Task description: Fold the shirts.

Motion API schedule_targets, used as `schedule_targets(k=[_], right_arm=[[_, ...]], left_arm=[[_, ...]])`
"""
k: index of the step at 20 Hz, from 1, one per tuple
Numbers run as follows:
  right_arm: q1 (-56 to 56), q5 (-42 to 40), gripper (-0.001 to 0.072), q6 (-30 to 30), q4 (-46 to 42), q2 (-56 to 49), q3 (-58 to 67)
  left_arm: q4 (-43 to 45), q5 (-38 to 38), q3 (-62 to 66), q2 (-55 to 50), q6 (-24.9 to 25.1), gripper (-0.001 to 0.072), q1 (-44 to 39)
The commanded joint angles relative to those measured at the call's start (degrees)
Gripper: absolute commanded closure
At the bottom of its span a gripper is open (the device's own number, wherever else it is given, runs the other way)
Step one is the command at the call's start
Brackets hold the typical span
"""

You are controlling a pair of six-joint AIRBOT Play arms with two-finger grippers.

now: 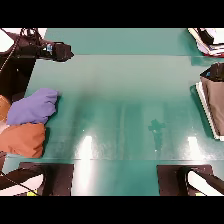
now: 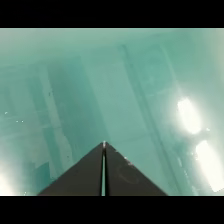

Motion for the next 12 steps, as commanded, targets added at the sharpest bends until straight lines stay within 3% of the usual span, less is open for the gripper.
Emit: schedule_targets(k=[1, 12], right_arm=[[0.15, -0.04, 0.0695, -0.02, 0.09, 0.02, 0.00], [0.15, 0.00, 0.0695, 0.00, 0.11, 0.02, 0.00]], left_arm=[[0.02, 0.20, 0.07, 0.00, 0.00, 0.0682, 0.00], [-0.04, 0.63, 0.07, 0.00, -0.02, 0.0682, 0.00]])
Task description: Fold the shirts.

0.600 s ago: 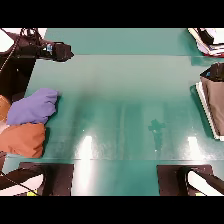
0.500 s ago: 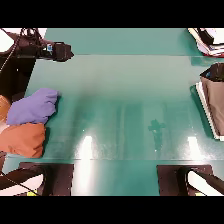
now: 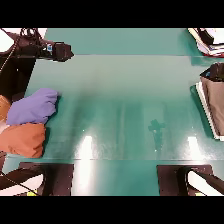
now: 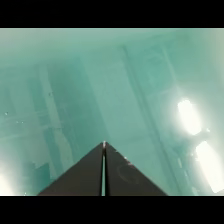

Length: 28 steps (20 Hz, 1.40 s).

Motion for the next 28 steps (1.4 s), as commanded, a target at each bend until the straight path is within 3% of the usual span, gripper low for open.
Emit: schedule_targets(k=[1, 4, 5, 6, 7, 10, 17, 22, 23, 25, 26, 28], right_arm=[[0.04, 0.02, 0.0695, 0.02, 0.02, 0.04, 0.00], [0.04, 0.02, 0.0695, 0.02, 0.04, 0.04, 0.00], [0.04, 0.00, 0.0695, 0.02, 0.04, 0.04, 0.00], [0.07, 0.02, 0.0695, 0.04, 0.13, 0.04, 0.00], [0.11, 0.04, 0.0695, 0.04, 0.13, 0.04, 0.00], [0.11, 0.02, 0.0695, 0.04, 0.17, 0.04, 0.00], [0.11, -0.20, 0.0695, 0.04, 0.15, 0.04, 0.00], [0.11, -0.90, 0.0695, 0.04, 0.15, 0.04, 0.00], [0.11, -1.09, 0.0695, 0.04, 0.15, 0.04, 0.00], [0.11, -1.22, 0.0695, 0.04, 0.15, 0.04, 0.00], [0.11, -1.22, 0.0695, 0.04, 0.15, 0.04, 0.00], [0.11, -1.25, 0.0695, 0.04, 0.13, 0.04, 0.00]], left_arm=[[-0.09, 0.87, 0.07, -0.02, 0.00, 0.0682, 0.00], [1.55, 1.22, 0.07, 0.00, 0.02, 0.0679, 0.13], [5.09, -0.39, 0.07, 0.24, 0.17, 0.0465, 0.22], [10.25, -3.26, 0.07, 0.48, -0.37, 0.0093, 0.37], [16.65, -6.88, 0.07, 0.46, -1.49, 0.0043, 0.37], [32.94, -17.00, -2.75, 0.17, -4.94, 0.0041, 1.42], [33.09, -11.13, -24.33, 0.17, -7.87, 0.0041, 11.98], [33.27, -8.72, -29.22, 0.17, -7.98, 0.0043, 13.81], [33.22, -8.83, -29.22, 0.26, -8.46, 0.0091, 13.81], [33.11, -9.66, -29.20, 0.48, -8.13, 0.0621, 13.81], [33.07, -10.14, -29.20, 0.61, -7.72, 0.0674, 13.81], [33.11, -10.95, -28.44, 1.64, -7.72, 0.0683, 13.81]])
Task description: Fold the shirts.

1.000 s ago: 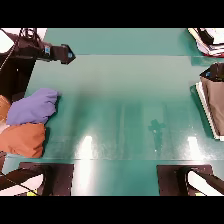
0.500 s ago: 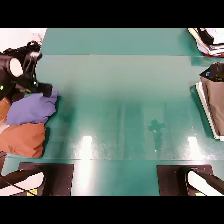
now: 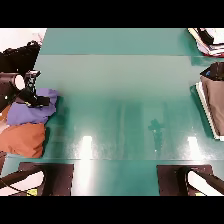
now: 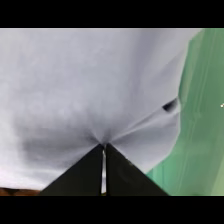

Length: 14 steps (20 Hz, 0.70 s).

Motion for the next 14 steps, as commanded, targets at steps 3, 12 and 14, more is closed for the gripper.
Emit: schedule_targets(k=[3, 12, 14], right_arm=[[0.04, -1.09, 0.0695, 0.02, 0.07, 0.04, 0.42], [0.04, -3.58, 0.0695, 0.02, 0.07, 0.04, 17.44], [0.04, -3.56, 0.0695, 0.02, 0.04, 0.04, 19.91]], left_arm=[[-0.61, -1.68, 7.85, 6.51, 0.28, 0.0683, 0.13], [-11.89, -6.91, 46.73, 16.76, 3.72, 0.0686, -14.27], [-10.67, -4.83, 47.32, 15.91, 3.58, 0.0687, -22.10]])
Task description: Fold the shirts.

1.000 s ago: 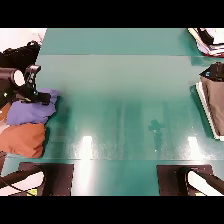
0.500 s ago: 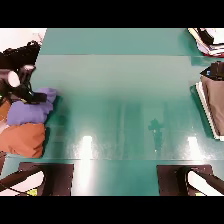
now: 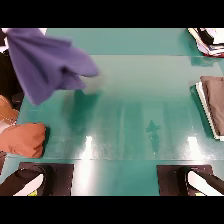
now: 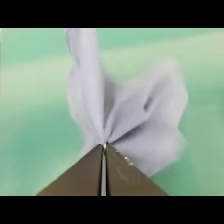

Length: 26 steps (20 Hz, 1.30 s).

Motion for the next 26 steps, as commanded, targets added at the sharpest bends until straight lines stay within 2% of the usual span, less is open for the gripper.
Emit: schedule_targets(k=[1, 6, 8, 9, 10, 11, 14, 17, 19, 22, 24, 26], right_arm=[[0.04, -0.33, 0.0695, 0.02, -0.04, 0.04, 4.96], [0.04, 1.44, 0.0695, 0.02, 0.22, 0.09, 5.77], [0.04, 2.64, 0.0695, 0.02, 0.22, 0.04, 5.75], [0.04, 3.21, 0.0695, 0.02, 0.22, 0.04, 5.75], [0.04, 3.85, 0.0695, 0.02, 0.22, 0.04, 5.75], [0.04, 4.72, 0.0695, 0.02, 0.22, 0.04, 5.75], [0.04, 5.99, 0.0695, 0.02, 0.22, 0.04, 5.75], [0.04, 6.03, 0.0695, 0.02, 0.24, 0.04, 5.75], [0.04, 6.01, 0.0695, 0.02, 0.24, 0.02, 5.73], [0.04, 6.03, 0.0695, 0.02, 0.24, 0.02, 5.73], [0.04, 6.01, 0.0696, 0.02, 0.24, 0.02, 5.73], [0.04, 6.03, 0.0695, 0.02, 0.24, 0.02, 5.73]], left_arm=[[0.02, 1.20, 5.29, -1.29, -0.26, 0.0687, -12.61], [-0.26, 0.13, 5.29, -13.99, 0.09, 0.0683, -32.30], [-2.34, 1.51, 5.29, -20.11, 3.15, 0.0681, -37.59], [-3.19, 1.86, 5.29, -23.02, 5.49, 0.0615, -39.12], [-3.13, 1.92, 5.29, -25.20, 5.97, 0.0373, -39.76], [-2.16, 1.42, 5.29, -26.80, 5.95, 0.0204, -39.58], [5.09, -3.30, 5.33, -27.10, 4.90, 0.0206, -34.40], [5.40, -12.04, 4.94, -26.38, 2.43, 0.0206, -21.18], [-0.11, -14.45, 1.92, -26.01, 1.79, 0.0206, -11.58], [-12.39, -12.74, -8.72, -24.04, 2.95, 0.0206, -0.96], [-17.00, -11.41, -16.85, -23.45, 5.33, 0.0206, 2.32], [-17.18, -7.32, -25.29, -23.47, 6.60, 0.0205, 2.82]])
